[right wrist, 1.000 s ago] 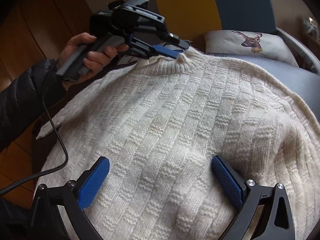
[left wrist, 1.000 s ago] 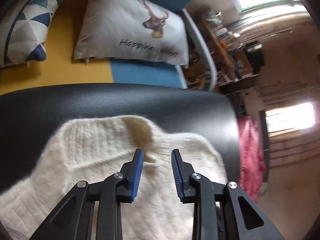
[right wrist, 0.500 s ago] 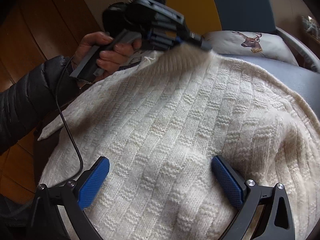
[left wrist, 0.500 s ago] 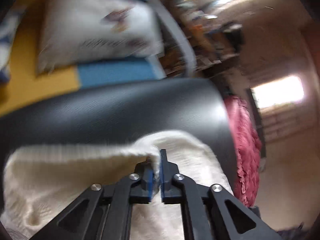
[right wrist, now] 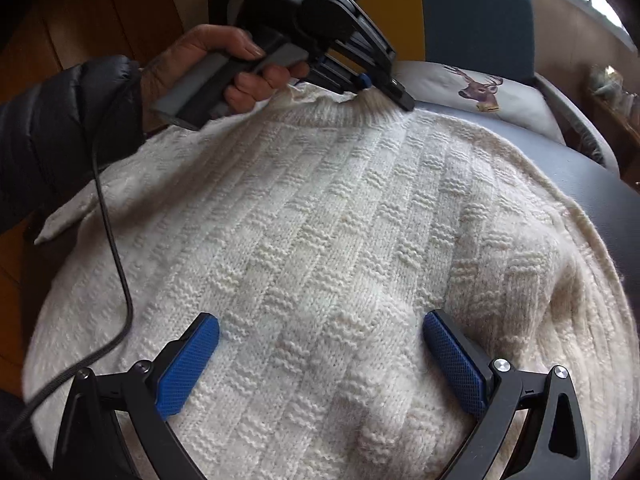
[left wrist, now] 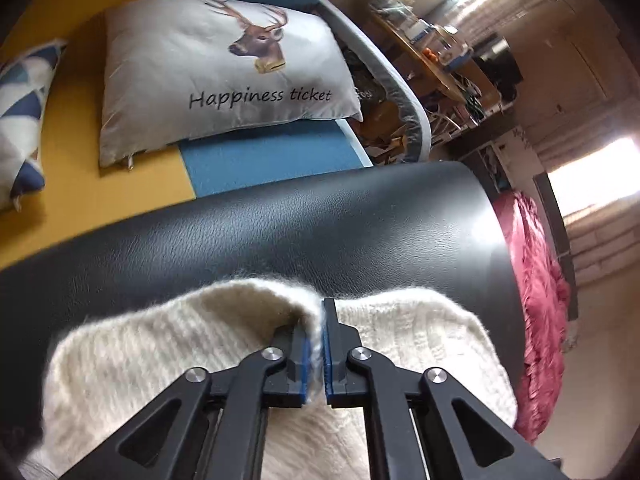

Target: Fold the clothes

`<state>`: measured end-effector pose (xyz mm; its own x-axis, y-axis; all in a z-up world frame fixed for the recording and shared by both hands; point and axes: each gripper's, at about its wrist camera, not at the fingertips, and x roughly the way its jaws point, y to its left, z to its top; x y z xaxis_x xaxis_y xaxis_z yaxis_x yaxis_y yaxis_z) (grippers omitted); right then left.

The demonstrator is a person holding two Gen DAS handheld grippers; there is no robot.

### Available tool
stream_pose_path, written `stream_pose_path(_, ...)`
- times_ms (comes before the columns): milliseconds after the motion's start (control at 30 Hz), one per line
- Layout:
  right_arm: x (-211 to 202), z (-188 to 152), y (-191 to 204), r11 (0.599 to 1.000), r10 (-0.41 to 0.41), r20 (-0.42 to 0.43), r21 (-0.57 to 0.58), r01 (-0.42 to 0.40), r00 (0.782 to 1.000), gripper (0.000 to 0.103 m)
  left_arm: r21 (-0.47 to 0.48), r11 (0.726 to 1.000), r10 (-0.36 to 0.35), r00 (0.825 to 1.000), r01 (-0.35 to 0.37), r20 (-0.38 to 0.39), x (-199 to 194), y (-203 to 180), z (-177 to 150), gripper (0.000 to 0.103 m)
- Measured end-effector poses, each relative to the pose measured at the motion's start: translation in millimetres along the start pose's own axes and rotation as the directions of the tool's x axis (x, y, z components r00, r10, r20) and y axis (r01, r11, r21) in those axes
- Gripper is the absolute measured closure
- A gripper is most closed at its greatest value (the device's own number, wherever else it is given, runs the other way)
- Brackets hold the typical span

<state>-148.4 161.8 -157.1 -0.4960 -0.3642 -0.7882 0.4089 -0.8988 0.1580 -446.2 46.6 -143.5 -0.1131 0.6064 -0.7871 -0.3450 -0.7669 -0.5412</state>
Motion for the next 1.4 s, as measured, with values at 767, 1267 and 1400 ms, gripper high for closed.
stream_pose_path(767,76.8,216.8,-25.4,0.764,0.561,0.075,0.336,-0.551,0.824,0.000,-0.157,0.972,0.213,0.938,-0.175,0.274,-103.8,40.8,-198.7,0.085)
stream_pose_path(1267,173.0,251.6,8.7,0.585,0.748,0.032,0.441,-0.681,0.663,0.000,-0.125,0.980,0.187,0.926,-0.153,0.329,-95.8,42.9,-212.1,0.085)
stream_pose_path(1400,191.7,251.5,10.1,0.683,0.655,-0.022,0.446,-0.579,0.755,0.000,-0.108,0.972,0.231,0.916,-0.207,0.328,-92.6,35.0,-212.7,0.085)
